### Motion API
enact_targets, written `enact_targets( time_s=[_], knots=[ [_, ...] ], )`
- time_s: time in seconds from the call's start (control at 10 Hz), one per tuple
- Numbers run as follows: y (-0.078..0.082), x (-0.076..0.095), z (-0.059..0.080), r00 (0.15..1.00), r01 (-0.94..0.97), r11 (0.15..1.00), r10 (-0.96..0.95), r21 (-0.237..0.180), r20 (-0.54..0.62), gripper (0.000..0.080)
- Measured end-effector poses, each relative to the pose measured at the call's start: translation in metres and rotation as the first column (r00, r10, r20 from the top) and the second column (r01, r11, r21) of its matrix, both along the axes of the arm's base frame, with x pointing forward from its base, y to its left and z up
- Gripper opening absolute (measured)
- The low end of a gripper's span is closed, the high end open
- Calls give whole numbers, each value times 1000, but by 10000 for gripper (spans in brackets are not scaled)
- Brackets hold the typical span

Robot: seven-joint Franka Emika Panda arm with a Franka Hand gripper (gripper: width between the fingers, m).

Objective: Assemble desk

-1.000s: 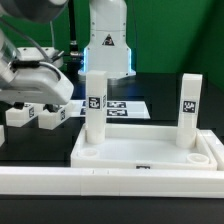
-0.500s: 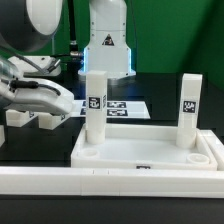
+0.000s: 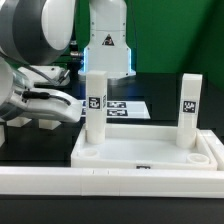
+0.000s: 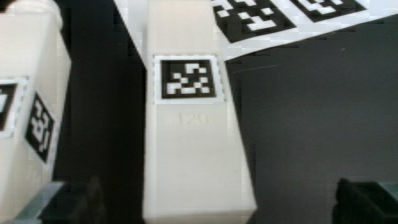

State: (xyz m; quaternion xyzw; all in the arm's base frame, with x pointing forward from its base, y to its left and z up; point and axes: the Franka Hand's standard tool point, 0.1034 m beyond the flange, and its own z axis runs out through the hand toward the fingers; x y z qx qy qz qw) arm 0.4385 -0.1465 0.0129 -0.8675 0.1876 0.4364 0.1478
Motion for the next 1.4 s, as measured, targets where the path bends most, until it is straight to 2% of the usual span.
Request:
enact_targets(
  time_s=[0.4,0.5,0.6,0.8,1.1,1.4],
  knots=[
    [2,-6,-7,1000,2,1000,-2,-5,-4,649],
    [4,-6,-8,1000,-1,1000,1,-3,-1,527],
    [5,-5,-8,1000,-3,1000,3,-2,1,527],
    [5,-4,-9,1000,-3,1000,3,-3,4,289],
    [2,-1,-6,1000,-4,1000,4,-2,13,289],
    [-13,26,23,998,-28,999,27,17,56,289]
  ],
)
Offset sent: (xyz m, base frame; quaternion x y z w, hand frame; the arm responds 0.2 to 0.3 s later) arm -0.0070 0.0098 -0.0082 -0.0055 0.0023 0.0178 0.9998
